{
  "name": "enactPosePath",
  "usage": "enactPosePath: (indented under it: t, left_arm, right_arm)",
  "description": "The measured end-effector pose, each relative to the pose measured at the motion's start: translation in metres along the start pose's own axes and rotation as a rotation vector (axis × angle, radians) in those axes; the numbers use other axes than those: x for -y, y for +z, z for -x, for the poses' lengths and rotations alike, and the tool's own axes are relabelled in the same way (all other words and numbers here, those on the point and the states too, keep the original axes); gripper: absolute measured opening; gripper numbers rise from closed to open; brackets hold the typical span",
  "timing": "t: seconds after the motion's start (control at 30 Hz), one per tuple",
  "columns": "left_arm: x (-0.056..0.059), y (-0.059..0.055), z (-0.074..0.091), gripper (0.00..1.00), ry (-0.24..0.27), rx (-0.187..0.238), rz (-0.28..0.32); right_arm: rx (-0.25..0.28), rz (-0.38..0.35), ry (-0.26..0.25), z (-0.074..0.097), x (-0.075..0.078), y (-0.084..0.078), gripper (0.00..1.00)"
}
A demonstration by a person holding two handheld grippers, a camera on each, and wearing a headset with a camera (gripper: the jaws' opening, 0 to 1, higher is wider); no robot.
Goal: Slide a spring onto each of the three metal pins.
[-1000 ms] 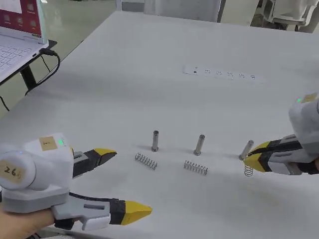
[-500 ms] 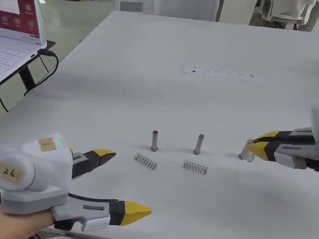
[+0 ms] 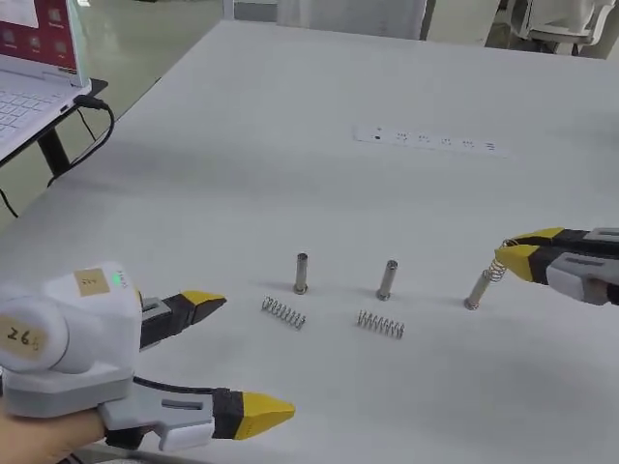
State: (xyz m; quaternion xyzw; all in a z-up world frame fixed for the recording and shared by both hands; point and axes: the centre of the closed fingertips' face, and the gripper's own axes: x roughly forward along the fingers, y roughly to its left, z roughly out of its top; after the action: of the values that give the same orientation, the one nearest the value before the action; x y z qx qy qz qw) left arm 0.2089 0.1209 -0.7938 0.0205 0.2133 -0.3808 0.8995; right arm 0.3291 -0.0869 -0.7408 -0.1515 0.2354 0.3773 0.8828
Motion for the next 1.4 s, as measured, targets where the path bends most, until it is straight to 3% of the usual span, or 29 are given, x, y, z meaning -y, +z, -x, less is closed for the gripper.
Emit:
enactPosePath:
  t: [0.63,1.4]
  left_arm:
    - [-0.002,0.001,0.000,0.82,0.004,0.007,0.004]
    - [-0.001,0.000,0.000,0.82,0.003,0.008,0.004]
  right_arm:
    - [0.012,-0.015,-0.021,-0.011,0.011,-0.003,0.08]
    - [0.005,-0.026,-0.017,-0.016,0.011,-0.010,0.08]
